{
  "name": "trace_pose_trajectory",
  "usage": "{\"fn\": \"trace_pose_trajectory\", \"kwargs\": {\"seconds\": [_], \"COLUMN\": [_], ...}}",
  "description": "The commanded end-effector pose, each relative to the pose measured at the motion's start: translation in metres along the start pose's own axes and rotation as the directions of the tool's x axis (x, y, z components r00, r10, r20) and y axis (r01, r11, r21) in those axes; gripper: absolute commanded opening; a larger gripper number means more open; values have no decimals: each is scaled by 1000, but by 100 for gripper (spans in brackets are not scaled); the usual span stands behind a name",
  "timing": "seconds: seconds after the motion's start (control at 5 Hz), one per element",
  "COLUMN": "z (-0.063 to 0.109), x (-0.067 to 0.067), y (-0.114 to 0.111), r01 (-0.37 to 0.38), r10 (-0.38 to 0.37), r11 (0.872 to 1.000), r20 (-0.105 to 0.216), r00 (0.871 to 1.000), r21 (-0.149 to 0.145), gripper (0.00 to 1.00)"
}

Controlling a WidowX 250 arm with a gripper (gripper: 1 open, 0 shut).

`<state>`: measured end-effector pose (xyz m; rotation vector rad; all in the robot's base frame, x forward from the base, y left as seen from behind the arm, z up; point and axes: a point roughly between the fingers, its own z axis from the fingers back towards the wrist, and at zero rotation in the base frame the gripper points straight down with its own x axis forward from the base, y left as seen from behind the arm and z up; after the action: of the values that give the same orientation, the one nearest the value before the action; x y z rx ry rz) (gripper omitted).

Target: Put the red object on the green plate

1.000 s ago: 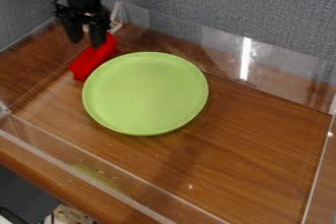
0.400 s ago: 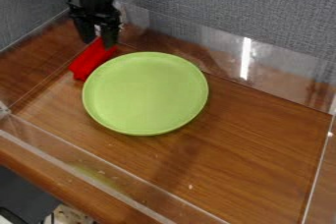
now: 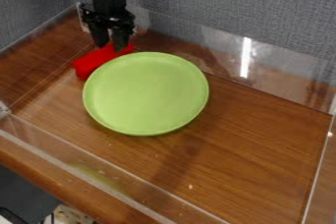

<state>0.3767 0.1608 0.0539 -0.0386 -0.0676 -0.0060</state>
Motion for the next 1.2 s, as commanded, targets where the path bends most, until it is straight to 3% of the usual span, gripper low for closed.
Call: {"fn": "trace_pose_trajectory", "kwargs": {"seconds": [0.0, 0.2, 0.4, 0.6, 1.0], "z": [22, 19, 17, 53, 116], "x": [7, 6, 2, -7, -12], "y": [-10, -14, -5, -16, -59], "r01": [-5, -22, -22, -66, -121], "r10": [3, 21, 21, 62, 116], "r11": [1000, 1000, 1000, 997, 993], "r20": [56, 53, 52, 106, 197], "r00": [998, 998, 998, 992, 973], "r21": [20, 20, 20, 31, 12], "gripper": [100, 0, 0, 0, 0]}}
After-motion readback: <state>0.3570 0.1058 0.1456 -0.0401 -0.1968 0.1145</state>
